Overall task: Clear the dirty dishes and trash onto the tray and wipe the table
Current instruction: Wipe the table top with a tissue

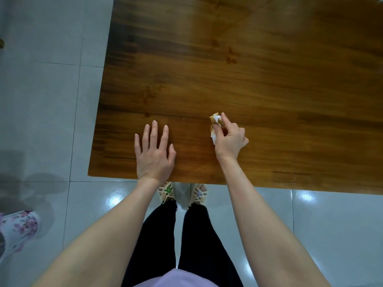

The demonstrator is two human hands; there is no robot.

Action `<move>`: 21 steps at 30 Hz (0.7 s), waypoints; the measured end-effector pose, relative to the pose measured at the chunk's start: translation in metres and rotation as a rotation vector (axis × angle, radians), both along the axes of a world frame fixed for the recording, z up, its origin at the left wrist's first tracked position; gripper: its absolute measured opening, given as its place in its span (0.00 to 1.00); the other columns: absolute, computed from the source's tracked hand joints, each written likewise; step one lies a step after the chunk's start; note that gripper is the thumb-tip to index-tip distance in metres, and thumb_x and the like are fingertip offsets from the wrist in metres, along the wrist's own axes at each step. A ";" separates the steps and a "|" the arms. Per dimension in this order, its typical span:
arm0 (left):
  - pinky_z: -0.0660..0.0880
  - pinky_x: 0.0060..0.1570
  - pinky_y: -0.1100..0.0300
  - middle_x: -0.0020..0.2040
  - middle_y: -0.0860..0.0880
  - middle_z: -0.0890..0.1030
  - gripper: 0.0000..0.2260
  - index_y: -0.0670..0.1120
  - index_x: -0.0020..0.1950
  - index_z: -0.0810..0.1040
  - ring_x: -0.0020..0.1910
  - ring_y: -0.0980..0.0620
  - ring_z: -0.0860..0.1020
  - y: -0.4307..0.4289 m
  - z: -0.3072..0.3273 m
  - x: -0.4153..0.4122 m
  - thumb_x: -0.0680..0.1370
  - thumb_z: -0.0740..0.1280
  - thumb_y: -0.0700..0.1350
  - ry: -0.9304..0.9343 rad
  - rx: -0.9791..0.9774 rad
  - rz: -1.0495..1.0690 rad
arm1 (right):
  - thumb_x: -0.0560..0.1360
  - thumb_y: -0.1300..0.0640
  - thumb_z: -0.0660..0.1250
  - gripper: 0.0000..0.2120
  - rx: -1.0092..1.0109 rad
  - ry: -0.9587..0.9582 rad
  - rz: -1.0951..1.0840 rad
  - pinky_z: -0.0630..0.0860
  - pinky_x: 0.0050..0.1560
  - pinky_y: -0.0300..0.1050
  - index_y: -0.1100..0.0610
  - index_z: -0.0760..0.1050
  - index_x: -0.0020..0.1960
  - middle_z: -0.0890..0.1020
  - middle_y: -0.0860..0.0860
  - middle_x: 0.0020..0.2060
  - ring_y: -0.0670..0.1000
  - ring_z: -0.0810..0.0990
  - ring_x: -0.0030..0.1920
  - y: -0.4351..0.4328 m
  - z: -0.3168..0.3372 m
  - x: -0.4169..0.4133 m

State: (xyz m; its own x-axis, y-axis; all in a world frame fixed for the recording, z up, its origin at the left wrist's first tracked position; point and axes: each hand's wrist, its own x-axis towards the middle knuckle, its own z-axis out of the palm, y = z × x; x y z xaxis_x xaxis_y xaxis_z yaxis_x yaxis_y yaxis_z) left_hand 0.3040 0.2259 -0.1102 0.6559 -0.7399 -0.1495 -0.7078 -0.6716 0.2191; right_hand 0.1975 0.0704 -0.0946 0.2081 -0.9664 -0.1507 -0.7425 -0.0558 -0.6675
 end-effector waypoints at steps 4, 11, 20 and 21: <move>0.48 0.73 0.43 0.77 0.42 0.61 0.25 0.49 0.76 0.64 0.76 0.42 0.57 0.000 -0.001 0.000 0.80 0.52 0.56 -0.001 -0.006 0.004 | 0.78 0.54 0.65 0.15 -0.028 0.045 0.076 0.51 0.49 0.40 0.50 0.76 0.65 0.79 0.47 0.48 0.48 0.69 0.54 0.000 -0.002 -0.003; 0.46 0.74 0.45 0.77 0.43 0.60 0.25 0.49 0.76 0.62 0.76 0.43 0.56 0.001 -0.001 0.000 0.80 0.53 0.56 0.019 -0.022 0.009 | 0.78 0.55 0.66 0.14 -0.024 -0.002 0.160 0.53 0.50 0.42 0.50 0.78 0.62 0.80 0.48 0.45 0.50 0.71 0.52 0.028 -0.003 0.011; 0.41 0.74 0.49 0.77 0.43 0.59 0.26 0.47 0.76 0.62 0.77 0.43 0.54 0.025 0.006 0.028 0.80 0.54 0.56 0.019 -0.131 0.127 | 0.77 0.52 0.66 0.14 0.073 -0.007 0.073 0.53 0.50 0.43 0.50 0.78 0.62 0.80 0.46 0.48 0.49 0.70 0.56 0.021 0.003 0.024; 0.41 0.74 0.49 0.78 0.42 0.59 0.26 0.47 0.76 0.62 0.77 0.42 0.54 0.029 0.006 0.035 0.80 0.53 0.56 0.012 -0.123 0.145 | 0.77 0.52 0.67 0.14 0.095 -0.017 0.106 0.53 0.50 0.43 0.49 0.78 0.62 0.80 0.46 0.47 0.49 0.70 0.55 0.028 0.005 0.033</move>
